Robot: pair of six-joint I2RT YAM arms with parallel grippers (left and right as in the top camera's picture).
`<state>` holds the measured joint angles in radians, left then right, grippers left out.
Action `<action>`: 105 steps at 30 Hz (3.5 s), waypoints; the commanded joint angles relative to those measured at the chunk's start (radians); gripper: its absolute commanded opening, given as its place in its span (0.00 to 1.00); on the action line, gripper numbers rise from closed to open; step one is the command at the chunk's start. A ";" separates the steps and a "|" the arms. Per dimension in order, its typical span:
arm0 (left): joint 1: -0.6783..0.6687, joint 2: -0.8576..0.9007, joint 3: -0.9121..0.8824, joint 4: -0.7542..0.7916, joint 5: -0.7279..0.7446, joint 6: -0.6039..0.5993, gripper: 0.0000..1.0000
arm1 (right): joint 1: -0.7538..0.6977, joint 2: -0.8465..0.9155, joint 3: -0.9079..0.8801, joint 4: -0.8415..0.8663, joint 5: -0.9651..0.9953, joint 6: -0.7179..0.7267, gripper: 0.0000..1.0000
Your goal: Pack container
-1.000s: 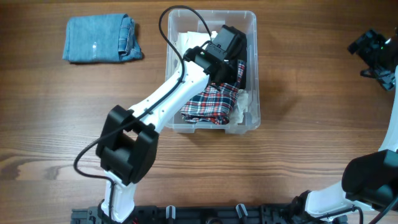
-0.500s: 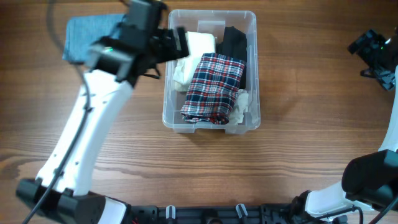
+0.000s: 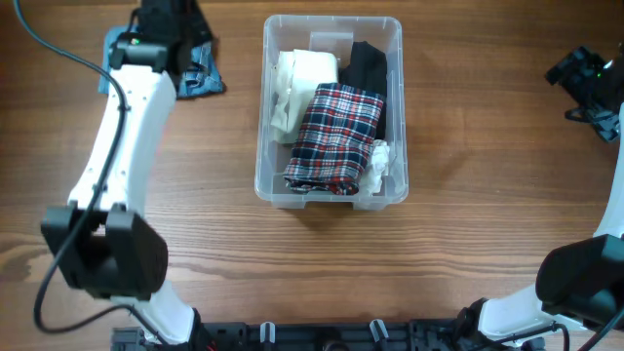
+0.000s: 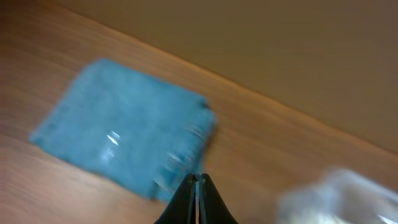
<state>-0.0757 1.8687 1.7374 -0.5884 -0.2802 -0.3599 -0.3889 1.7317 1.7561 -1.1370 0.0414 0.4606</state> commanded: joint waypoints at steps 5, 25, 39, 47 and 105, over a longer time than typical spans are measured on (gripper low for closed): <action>0.139 0.135 -0.004 0.104 0.008 0.017 0.04 | 0.002 0.007 -0.004 0.003 -0.009 0.013 1.00; 0.194 0.444 -0.004 0.233 0.142 0.323 0.04 | 0.002 0.007 -0.004 0.003 -0.009 0.013 1.00; 0.194 0.483 -0.004 -0.045 0.183 0.183 0.04 | 0.002 0.007 -0.004 0.003 -0.010 0.013 1.00; 0.193 0.483 -0.004 -0.193 0.459 0.161 0.04 | 0.002 0.007 -0.004 0.003 -0.009 0.013 1.00; 0.330 0.421 0.062 -0.409 0.335 0.165 0.04 | 0.002 0.007 -0.004 0.003 -0.009 0.013 1.00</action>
<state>0.2481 2.2738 1.8233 -0.8955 0.0948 -0.1558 -0.3889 1.7317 1.7561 -1.1370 0.0414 0.4606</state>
